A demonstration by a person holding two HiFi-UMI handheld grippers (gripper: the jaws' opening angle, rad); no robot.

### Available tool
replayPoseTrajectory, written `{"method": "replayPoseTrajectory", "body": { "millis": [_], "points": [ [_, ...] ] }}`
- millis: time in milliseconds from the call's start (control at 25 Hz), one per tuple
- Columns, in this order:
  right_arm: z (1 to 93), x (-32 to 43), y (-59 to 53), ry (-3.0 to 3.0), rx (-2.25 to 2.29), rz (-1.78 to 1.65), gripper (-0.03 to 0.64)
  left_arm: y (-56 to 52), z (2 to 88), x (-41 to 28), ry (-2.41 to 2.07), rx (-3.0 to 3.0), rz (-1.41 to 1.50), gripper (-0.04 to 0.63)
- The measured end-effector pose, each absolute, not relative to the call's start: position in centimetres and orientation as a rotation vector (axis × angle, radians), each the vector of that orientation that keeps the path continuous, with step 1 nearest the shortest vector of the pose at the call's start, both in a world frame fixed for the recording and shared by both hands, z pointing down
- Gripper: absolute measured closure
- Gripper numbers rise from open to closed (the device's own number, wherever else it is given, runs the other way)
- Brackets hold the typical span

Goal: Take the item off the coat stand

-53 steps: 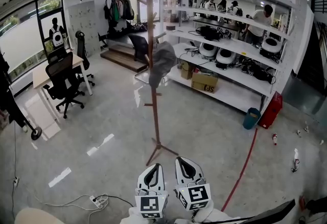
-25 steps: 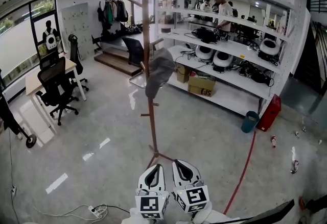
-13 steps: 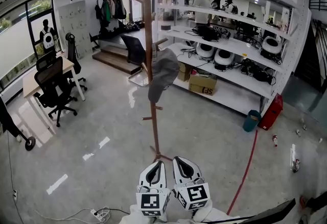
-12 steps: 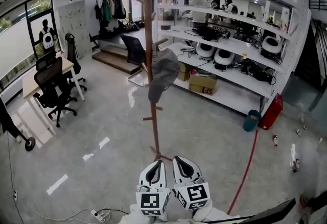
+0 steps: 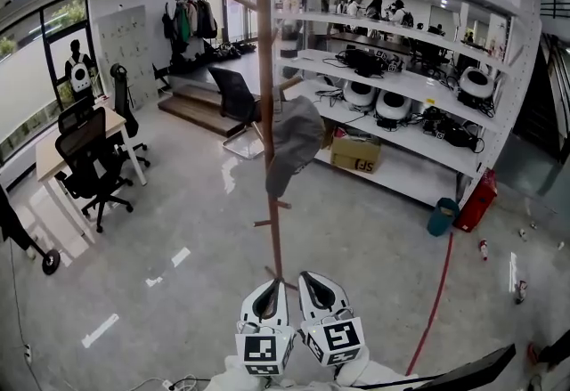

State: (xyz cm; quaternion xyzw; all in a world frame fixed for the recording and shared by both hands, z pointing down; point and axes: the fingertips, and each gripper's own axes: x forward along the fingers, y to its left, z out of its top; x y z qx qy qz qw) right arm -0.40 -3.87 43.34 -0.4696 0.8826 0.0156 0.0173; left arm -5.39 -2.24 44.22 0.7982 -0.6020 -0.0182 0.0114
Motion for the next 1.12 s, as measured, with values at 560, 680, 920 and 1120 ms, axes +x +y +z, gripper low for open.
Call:
{"method": "replayPoseTrajectory", "body": {
  "millis": [560,680,920,1120],
  "points": [
    [44.6,-1.2,-7.3,2.725,-1.538,0.008,0.606,-5.5,45.7,-7.4,-1.838,2.46,-0.041,0.594],
    [44.6,-1.3,-7.5,2.732,-1.538,0.011,0.606,-6.0,45.7,-7.7,-1.842,2.45,-0.056,0.594],
    [44.7,-0.7,-8.1,2.729,-1.566,0.014,0.607,-6.6,46.4,-8.0,-1.846,2.424,-0.059,0.595],
    [45.0,-0.8,-9.0,2.736,-1.562,-0.009,0.606,-7.4,46.4,-7.9,-1.845,2.416,-0.068,0.594]
  ]
}}
